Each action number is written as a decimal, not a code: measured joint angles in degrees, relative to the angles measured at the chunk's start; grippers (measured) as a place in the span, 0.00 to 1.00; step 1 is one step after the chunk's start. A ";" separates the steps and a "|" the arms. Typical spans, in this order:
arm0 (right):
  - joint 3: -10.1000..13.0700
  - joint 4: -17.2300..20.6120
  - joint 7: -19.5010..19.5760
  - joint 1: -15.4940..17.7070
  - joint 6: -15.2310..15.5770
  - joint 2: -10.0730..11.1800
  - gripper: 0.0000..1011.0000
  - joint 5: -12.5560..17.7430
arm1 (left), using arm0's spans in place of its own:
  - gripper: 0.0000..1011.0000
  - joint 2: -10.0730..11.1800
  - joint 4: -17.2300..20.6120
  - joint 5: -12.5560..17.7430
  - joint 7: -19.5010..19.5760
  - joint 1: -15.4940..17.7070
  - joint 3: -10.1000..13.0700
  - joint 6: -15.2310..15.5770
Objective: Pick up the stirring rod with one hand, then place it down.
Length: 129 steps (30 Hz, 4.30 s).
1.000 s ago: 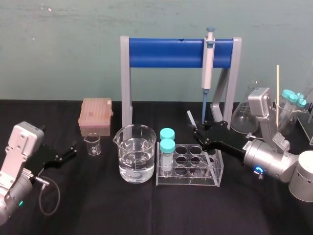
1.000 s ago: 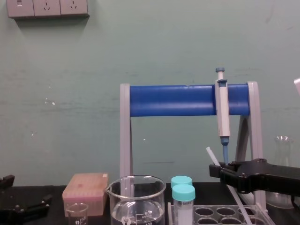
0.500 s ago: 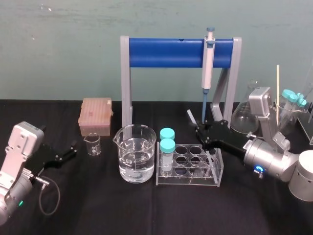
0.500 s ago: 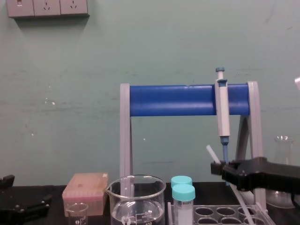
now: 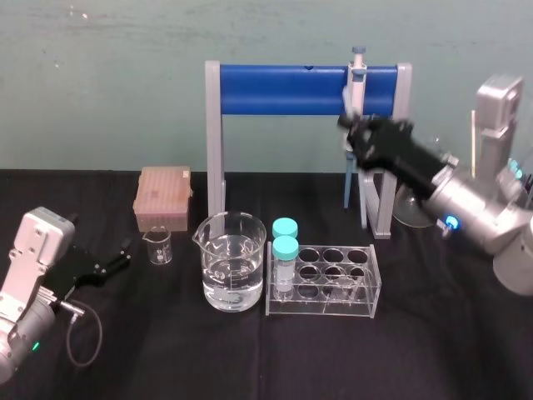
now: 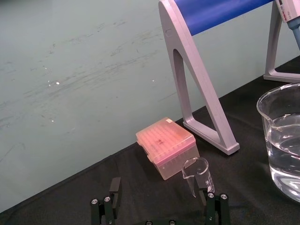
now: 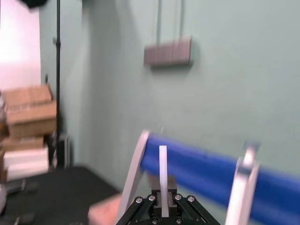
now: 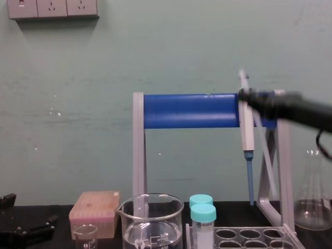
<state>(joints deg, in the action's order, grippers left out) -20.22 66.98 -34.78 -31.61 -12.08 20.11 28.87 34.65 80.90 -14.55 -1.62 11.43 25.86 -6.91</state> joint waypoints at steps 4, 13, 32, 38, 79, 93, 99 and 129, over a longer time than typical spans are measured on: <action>1.88 0.77 -0.12 -0.91 -3.07 -0.60 0.07 1.02 | 0.99 0.00 0.00 0.00 0.00 0.00 0.00 0.00; 4.10 -0.16 -2.55 0.37 -10.82 -1.49 0.07 1.79 | 0.99 0.00 0.00 0.00 0.00 0.00 0.00 0.00; 3.90 -2.25 -3.81 3.65 -14.32 -0.83 0.07 -1.34 | 0.99 0.00 0.00 0.00 0.00 0.00 0.00 0.00; 3.89 -2.25 -3.84 3.59 -14.32 -0.86 0.07 -1.19 | 0.99 0.00 0.00 0.00 0.00 0.00 0.00 0.00; 3.87 -2.24 -3.92 3.48 -14.32 -0.88 0.07 -1.02 | 0.99 0.00 0.00 0.00 0.00 0.00 0.00 0.00; 3.87 -2.24 -3.92 3.48 -14.32 -0.88 0.07 -1.02 | 0.99 0.00 0.00 0.00 0.00 0.00 0.00 0.00; 3.87 -2.24 -3.92 3.48 -14.32 -0.88 0.07 -1.02 | 0.99 0.00 0.00 0.00 0.00 0.00 0.00 0.00; 3.87 -2.24 -3.92 3.48 -14.32 -0.88 0.07 -1.02 | 0.99 0.00 0.00 0.00 0.00 0.00 0.00 0.00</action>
<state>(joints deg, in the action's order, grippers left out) -16.35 64.75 -38.70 -28.14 -26.40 19.22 27.85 34.65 80.90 -14.55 -1.62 11.43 25.86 -6.91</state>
